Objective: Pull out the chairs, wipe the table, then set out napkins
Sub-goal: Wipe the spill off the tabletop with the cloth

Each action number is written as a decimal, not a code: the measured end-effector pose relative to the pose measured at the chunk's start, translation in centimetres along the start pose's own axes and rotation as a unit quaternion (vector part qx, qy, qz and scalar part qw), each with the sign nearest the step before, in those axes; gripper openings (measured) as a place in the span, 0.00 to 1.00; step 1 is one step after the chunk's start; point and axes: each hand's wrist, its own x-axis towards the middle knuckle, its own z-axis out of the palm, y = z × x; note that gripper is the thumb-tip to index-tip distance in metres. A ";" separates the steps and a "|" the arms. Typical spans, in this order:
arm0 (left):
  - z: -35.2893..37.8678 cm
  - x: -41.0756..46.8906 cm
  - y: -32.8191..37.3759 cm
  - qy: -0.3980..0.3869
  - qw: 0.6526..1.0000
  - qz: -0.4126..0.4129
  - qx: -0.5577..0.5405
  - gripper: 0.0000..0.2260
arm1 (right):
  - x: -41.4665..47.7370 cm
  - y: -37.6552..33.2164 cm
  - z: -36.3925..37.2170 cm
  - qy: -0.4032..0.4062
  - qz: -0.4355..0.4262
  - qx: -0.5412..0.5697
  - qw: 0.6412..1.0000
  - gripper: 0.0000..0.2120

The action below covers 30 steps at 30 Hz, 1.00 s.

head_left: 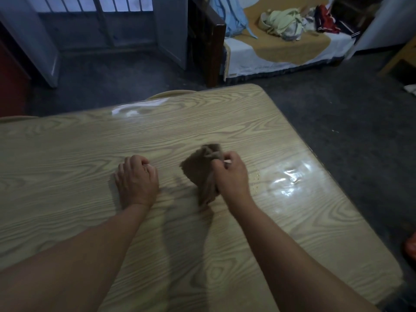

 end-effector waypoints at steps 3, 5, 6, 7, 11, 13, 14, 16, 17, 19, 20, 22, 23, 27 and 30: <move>0.1 0.0 0.1 0.007 1.000 0.001 0.002 0.13 | 1.5 1.3 -2.5 0.096 -0.029 -0.123 0.987 0.16; 0.0 0.0 0.2 0.007 1.000 0.001 -0.001 0.13 | 1.6 2.0 -3.1 0.134 -0.097 -0.246 0.955 0.20; 0.0 0.0 0.2 0.005 1.000 -0.001 -0.002 0.13 | 1.4 2.1 -2.8 0.102 -0.099 -0.293 0.945 0.22; 0.0 0.0 0.2 0.003 1.000 -0.002 -0.002 0.13 | 1.2 2.4 -2.0 0.046 -0.078 -0.339 0.937 0.25; -0.1 0.0 0.3 0.003 1.000 -0.006 -0.005 0.14 | -1.0 5.3 2.4 -0.112 -0.046 -0.466 0.876 0.38; -0.1 -0.1 0.3 0.003 1.000 -0.009 -0.013 0.14 | -2.8 6.2 4.2 -0.104 -0.133 -0.472 0.865 0.37; -0.1 -0.1 0.3 0.002 1.000 -0.014 -0.020 0.14 | -3.8 6.4 5.0 -0.110 -0.179 -0.463 0.861 0.37; -0.3 -0.1 0.2 -0.001 0.999 -0.023 -0.041 0.14 | -5.3 6.5 5.8 -0.161 -0.278 -0.449 0.834 0.34; -0.5 0.0 0.2 -0.003 0.998 -0.025 -0.050 0.14 | -5.8 6.7 5.8 -0.192 -0.322 -0.448 0.812 0.33; -0.8 0.0 0.0 -0.013 0.998 -0.023 -0.059 0.15 | -5.3 6.9 4.7 -0.244 -0.371 -0.468 0.764 0.32; -0.9 -0.1 -0.1 -0.022 0.998 -0.019 -0.062 0.15 | -4.4 7.1 3.7 -0.255 -0.369 -0.484 0.751 0.31; -1.4 -0.4 -0.4 -0.043 0.997 -0.021 -0.063 0.15 | -2.1 7.3 1.5 -0.238 -0.323 -0.502 0.766 0.31; -1.7 -0.7 -0.5 -0.053 0.997 -0.028 -0.058 0.12 | -0.8 7.5 0.3 -0.209 -0.289 -0.501 0.789 0.30; -3.1 -2.4 -1.0 -0.082 0.996 -0.012 -0.043 0.09 | 2.0 9.0 -4.7 -0.103 -0.095 -0.478 0.867 0.28; -4.3 -3.4 -1.1 -0.109 0.992 -0.018 -0.053 0.10 | -0.2 9.2 -4.2 -0.088 -0.062 -0.469 0.877 0.28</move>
